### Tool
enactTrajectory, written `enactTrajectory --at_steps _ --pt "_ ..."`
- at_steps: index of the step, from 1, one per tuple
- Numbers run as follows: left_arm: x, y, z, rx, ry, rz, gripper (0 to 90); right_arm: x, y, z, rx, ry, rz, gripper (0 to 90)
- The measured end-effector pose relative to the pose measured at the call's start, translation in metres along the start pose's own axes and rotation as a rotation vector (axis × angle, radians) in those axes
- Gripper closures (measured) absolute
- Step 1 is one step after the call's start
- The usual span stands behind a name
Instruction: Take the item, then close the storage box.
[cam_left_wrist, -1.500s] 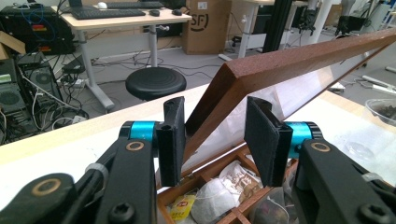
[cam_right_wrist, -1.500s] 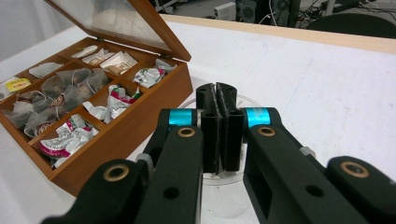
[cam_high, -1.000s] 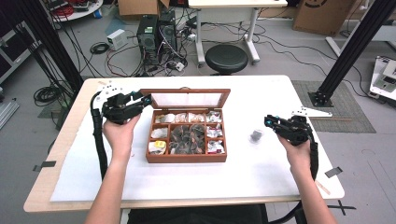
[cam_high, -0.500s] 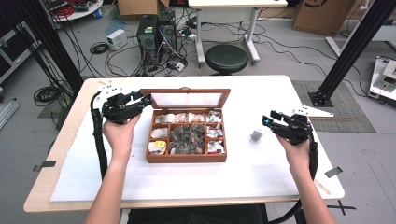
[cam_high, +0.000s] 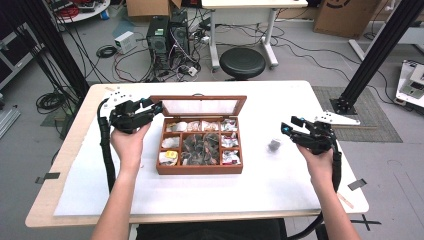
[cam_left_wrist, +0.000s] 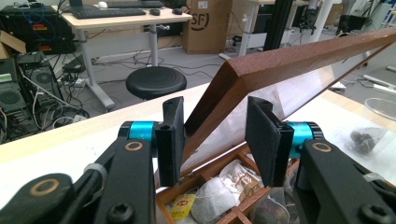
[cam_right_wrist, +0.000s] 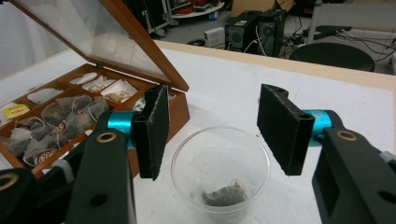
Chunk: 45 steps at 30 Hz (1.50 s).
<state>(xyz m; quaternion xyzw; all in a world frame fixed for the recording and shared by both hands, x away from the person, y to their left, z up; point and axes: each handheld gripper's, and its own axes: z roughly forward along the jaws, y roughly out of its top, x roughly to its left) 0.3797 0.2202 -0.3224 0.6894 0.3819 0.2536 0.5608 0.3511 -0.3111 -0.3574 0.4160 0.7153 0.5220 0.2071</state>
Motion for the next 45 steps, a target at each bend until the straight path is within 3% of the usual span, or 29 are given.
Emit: enactTrajectory --at_steps 28,45 --pt "-0.0001 -0.0014 -0.0005 0.002 -0.004 -0.005 57.4 0.0003 0.0033 -0.0008 -0.009 0.001 -0.002 41.2" --pt "-0.0001 -0.0025 0.0007 0.006 -0.017 -0.035 52.3 -0.0002 0.0023 0.0 -0.01 0.002 -0.001 41.0"
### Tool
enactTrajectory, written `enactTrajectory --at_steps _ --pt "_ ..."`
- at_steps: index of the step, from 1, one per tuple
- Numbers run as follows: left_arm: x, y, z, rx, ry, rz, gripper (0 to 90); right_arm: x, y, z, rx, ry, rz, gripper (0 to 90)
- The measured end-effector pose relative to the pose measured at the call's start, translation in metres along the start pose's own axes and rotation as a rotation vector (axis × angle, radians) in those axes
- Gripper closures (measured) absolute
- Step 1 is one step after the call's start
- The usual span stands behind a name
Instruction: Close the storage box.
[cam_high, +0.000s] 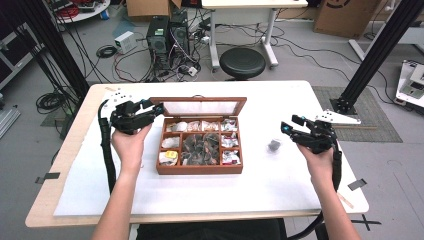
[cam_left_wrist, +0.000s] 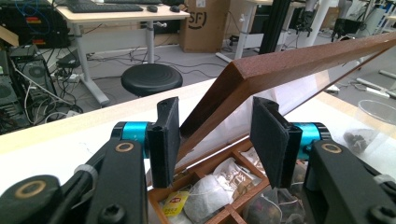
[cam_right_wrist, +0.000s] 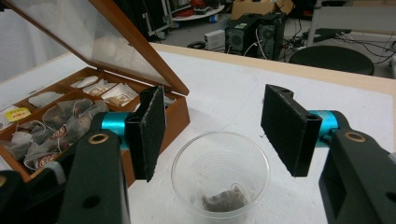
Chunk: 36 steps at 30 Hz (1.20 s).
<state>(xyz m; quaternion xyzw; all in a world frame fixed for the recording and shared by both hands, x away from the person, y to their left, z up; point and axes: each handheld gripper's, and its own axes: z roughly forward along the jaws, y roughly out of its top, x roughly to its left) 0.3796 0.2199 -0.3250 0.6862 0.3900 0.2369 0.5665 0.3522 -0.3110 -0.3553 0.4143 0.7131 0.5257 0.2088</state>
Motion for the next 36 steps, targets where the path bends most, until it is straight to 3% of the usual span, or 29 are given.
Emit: enactTrajectory --at_steps 18,36 --pt "-0.003 -0.003 -0.001 0.006 -0.008 -0.064 43.9 -0.001 0.0 -0.001 -0.004 -0.005 0.004 41.0" --pt "-0.011 -0.017 -0.015 0.066 -0.011 -0.126 36.5 0.001 0.0 0.0 -0.006 -0.003 -0.001 41.0"
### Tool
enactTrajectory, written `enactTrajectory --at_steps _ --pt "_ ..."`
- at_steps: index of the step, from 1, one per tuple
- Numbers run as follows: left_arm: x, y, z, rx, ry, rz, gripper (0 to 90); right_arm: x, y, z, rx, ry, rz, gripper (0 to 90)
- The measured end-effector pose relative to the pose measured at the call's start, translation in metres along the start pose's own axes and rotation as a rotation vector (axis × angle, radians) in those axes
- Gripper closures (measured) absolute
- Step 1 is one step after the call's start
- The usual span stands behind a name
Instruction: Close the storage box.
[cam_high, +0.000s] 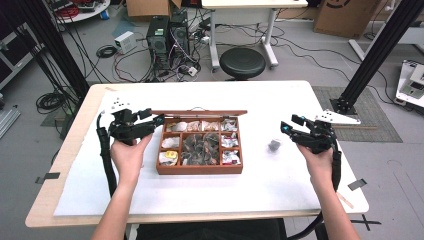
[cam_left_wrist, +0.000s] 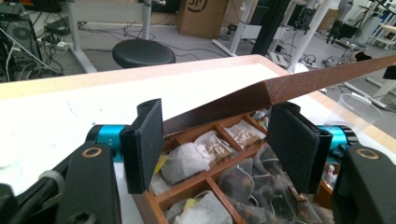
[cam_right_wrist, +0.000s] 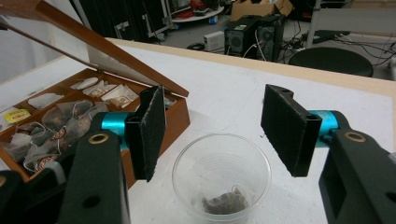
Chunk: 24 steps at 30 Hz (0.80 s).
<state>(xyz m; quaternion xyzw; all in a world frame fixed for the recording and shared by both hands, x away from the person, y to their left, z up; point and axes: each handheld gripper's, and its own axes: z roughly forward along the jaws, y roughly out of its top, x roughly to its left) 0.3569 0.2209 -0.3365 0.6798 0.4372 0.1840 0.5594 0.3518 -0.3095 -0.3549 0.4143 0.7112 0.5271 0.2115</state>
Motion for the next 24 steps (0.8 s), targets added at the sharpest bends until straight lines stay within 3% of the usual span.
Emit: enactTrajectory --at_steps 9,24 --pt "0.0 -0.013 -0.005 0.02 -0.035 -0.037 36.6 0.001 0.0 0.001 0.002 -0.003 0.001 41.0" --pt "-0.002 -0.027 -0.008 0.057 -0.053 -0.074 36.9 0.001 0.0 0.0 -0.004 -0.005 0.004 41.0"
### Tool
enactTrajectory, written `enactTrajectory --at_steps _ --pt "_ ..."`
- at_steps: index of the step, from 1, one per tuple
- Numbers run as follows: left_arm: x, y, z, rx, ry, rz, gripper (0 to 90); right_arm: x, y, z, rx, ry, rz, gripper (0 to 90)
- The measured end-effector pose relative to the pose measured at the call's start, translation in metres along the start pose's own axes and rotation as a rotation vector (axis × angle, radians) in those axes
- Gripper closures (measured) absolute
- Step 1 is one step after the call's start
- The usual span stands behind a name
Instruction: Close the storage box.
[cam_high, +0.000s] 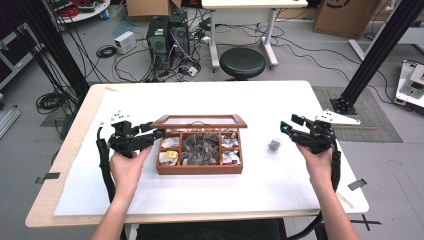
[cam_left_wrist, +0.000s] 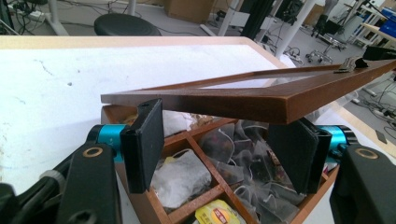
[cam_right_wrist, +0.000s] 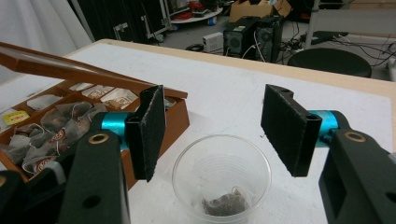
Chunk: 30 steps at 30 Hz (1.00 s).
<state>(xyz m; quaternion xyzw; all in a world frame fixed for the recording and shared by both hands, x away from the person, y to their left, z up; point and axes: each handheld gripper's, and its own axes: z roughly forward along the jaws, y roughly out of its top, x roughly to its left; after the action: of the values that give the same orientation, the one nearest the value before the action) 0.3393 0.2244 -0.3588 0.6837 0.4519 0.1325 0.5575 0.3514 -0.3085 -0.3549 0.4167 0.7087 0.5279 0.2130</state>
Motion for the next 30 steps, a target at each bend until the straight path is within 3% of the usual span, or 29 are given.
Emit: enactTrajectory --at_steps 7,30 --pt "-0.001 -0.006 -0.001 0.001 -0.014 -0.007 37.2 -0.001 0.0 0.0 -0.003 -0.002 -0.003 41.0" --pt "-0.006 -0.023 -0.007 0.02 -0.015 0.053 37.3 -0.001 0.0 0.0 -0.004 -0.003 -0.004 41.0"
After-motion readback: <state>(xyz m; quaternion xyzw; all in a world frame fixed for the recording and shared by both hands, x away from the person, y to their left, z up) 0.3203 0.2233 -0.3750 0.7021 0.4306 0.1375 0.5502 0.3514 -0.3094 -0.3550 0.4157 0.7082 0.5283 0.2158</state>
